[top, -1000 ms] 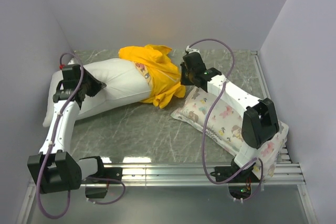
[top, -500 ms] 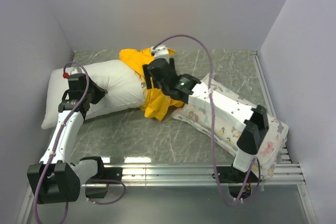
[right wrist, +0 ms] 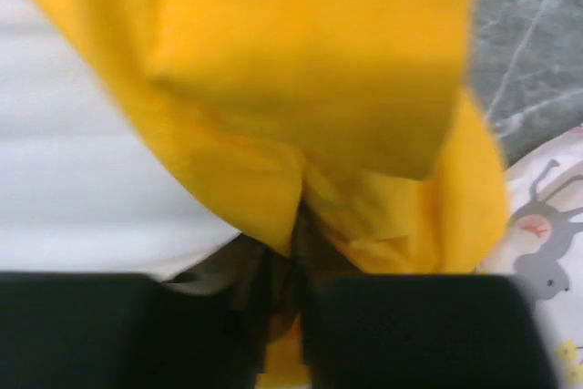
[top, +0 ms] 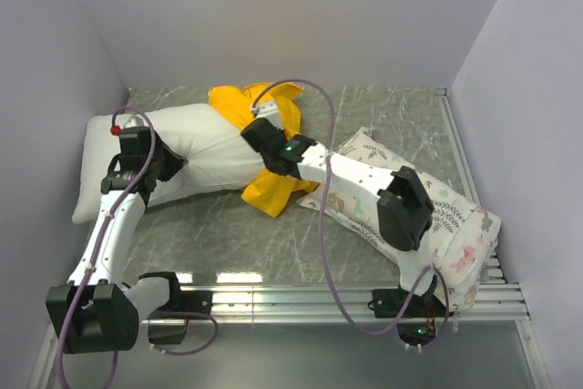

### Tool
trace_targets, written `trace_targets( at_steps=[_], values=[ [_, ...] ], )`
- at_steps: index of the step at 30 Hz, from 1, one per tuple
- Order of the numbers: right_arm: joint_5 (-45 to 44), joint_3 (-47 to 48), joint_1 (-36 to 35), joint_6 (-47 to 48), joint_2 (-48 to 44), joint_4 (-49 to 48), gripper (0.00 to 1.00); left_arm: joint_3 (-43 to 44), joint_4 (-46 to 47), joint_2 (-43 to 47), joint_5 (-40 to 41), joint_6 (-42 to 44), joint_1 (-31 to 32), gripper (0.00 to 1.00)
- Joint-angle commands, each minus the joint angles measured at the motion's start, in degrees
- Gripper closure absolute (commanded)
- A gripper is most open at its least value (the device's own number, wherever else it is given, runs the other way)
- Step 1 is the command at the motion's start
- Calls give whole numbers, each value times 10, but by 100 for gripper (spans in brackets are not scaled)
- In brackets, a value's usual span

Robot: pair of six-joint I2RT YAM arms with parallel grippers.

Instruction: Remove the pillowcase from the pillow

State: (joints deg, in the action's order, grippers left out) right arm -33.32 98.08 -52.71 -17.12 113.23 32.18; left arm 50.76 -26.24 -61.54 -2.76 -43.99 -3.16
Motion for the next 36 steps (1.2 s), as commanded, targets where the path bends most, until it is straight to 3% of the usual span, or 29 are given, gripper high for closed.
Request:
trace_targets(
  at_steps=[1, 8, 11, 16, 18, 19, 22, 24, 25, 29, 31, 34, 36],
  values=[
    [-51, -78, 93, -13, -83, 17, 92, 51, 2, 6, 52, 35, -50, 100],
    [23, -191, 200, -17, -148, -31, 95, 81, 0, -8, -9, 53, -163, 100],
    [66, -202, 195, -17, -149, -53, 96, 73, 23, -16, -46, 46, -165, 100],
    [231, -192, 178, -15, -132, -102, 96, 91, 28, -35, -81, 81, -136, 98],
    [271, -185, 171, -18, -125, -120, 97, 129, 4, -40, -55, 103, -88, 87],
    [303, -180, 169, -19, -116, -122, 98, 140, -1, -38, -12, 109, -47, 68],
    [362, -174, 161, -26, -108, -142, 99, 187, -34, -39, 72, 125, 44, 42],
    [379, -175, 161, -31, -106, -155, 100, 217, -64, -46, 129, 128, 88, 36],
    [386, -175, 161, -33, -105, -157, 100, 224, -72, -49, 177, 127, 127, 28],
    [400, -166, 156, -35, -106, -165, 100, 225, -84, -66, 213, 109, 213, 24],
    [415, -156, 153, -42, -103, -170, 100, 208, -64, -87, 224, 85, 286, 14],
    [417, -141, 140, -45, -93, -166, 100, 206, -63, -131, 269, 53, 362, 13],
    [408, -128, 134, -41, -89, -158, 100, 210, -63, -175, 290, 35, 380, 11]
  ],
)
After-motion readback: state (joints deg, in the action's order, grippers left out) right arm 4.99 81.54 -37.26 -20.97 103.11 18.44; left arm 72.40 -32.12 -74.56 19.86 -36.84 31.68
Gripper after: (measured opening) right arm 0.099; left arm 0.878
